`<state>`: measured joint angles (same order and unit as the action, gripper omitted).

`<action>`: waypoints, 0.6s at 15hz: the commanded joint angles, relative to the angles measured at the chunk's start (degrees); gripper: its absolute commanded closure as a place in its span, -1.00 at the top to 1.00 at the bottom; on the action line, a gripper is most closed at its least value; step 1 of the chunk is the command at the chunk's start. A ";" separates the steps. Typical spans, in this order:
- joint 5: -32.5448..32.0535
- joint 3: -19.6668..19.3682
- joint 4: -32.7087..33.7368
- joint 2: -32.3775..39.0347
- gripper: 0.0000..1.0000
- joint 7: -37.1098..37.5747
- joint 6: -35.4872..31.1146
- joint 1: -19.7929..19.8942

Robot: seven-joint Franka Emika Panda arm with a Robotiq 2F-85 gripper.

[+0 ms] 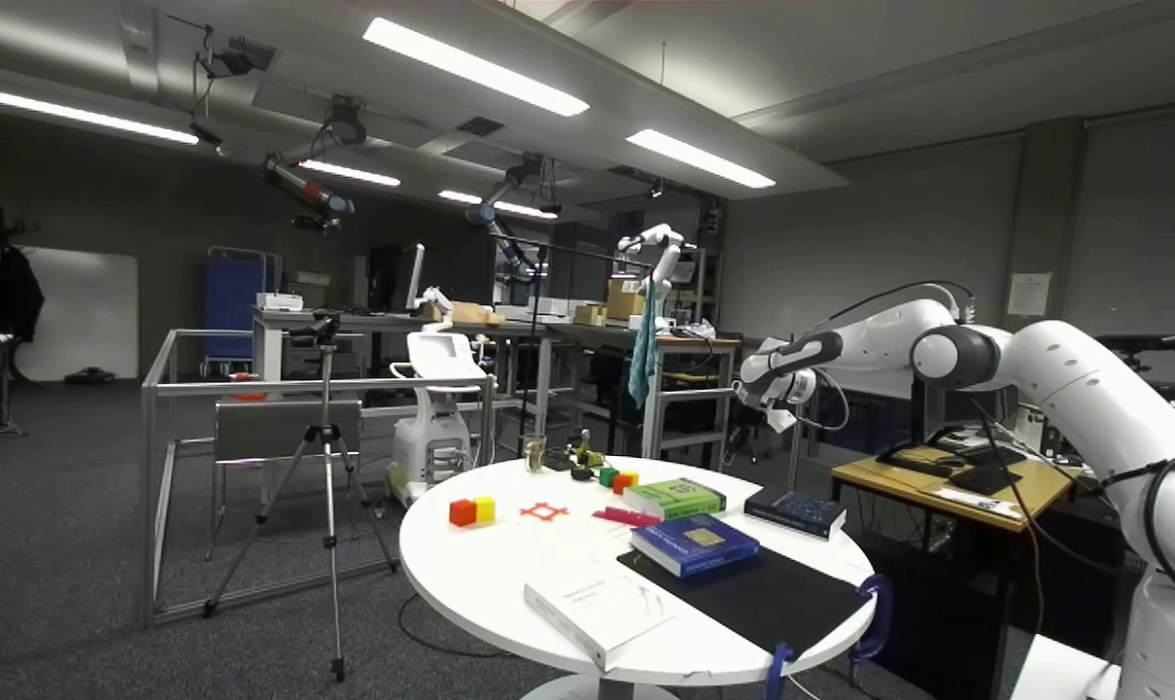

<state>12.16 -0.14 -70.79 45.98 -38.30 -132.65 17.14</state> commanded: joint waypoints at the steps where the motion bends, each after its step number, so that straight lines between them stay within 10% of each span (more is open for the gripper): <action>1: -1.96 0.63 4.01 3.41 -1.00 3.81 -6.74 -0.52; 9: -2.33 2.19 3.55 3.72 -0.98 4.52 -6.55 0.64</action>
<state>11.49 0.48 -67.48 49.57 -34.51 -139.26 16.67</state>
